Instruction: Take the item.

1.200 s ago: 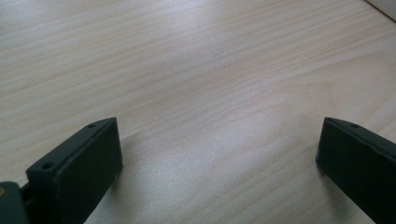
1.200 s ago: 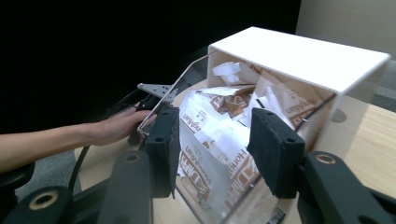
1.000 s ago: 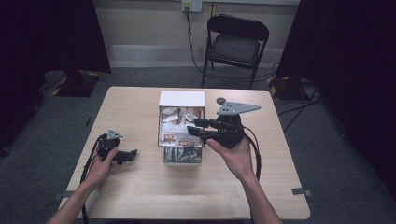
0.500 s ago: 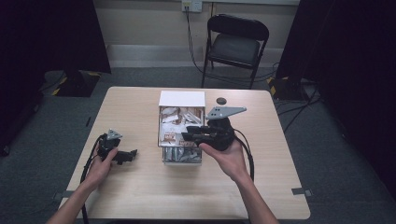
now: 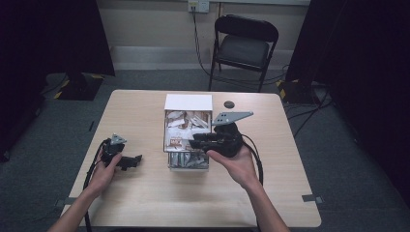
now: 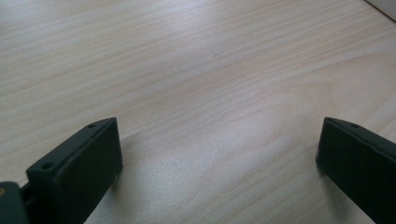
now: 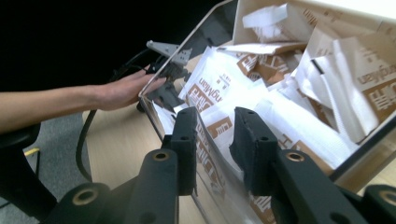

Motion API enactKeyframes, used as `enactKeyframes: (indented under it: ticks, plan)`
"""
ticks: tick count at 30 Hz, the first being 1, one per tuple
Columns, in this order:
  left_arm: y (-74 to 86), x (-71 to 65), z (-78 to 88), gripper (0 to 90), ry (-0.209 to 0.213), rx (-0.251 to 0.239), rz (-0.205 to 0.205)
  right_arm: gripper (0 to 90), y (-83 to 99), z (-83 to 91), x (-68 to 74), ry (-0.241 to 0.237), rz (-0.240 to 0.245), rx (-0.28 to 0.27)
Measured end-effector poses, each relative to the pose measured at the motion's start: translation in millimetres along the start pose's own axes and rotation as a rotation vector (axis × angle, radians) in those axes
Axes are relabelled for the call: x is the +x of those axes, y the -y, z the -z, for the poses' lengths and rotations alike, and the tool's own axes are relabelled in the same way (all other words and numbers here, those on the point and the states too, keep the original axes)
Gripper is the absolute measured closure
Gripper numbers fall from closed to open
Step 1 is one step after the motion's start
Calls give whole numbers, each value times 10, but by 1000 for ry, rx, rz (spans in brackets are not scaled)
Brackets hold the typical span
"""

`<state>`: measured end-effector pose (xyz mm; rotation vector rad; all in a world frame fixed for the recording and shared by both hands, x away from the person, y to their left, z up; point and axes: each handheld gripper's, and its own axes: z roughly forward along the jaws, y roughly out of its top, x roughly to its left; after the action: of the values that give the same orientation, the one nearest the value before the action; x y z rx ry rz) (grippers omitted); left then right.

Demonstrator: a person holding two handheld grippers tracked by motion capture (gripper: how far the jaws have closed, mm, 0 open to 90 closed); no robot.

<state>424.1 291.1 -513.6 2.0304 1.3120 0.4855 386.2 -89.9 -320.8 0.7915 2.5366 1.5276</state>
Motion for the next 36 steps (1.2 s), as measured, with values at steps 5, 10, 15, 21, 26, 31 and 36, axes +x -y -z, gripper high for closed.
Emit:
enactKeyframes:
  ticks: [5,10,15,21,26,31,36]
  plan:
    - [0,0,0,0,0,0,0,736,13,-18,4,9,11,37]
    - [0,0,-1,0,0,0,0,789,38,-19,-27,6,-3,41]
    - [0,0,0,0,0,0,0,841,42,-57,-28,-10,-3,46]
    - [0,0,-1,0,1,0,0,869,26,-73,-38,-17,-13,28]
    - [1,0,-1,0,0,-2,0,878,35,-76,-53,-23,-28,7]
    - [1,0,0,0,0,-1,0,883,34,-83,-44,-20,-23,-7]
    - [1,0,-1,0,1,-2,-1,887,21,-117,-29,-30,-20,-21]
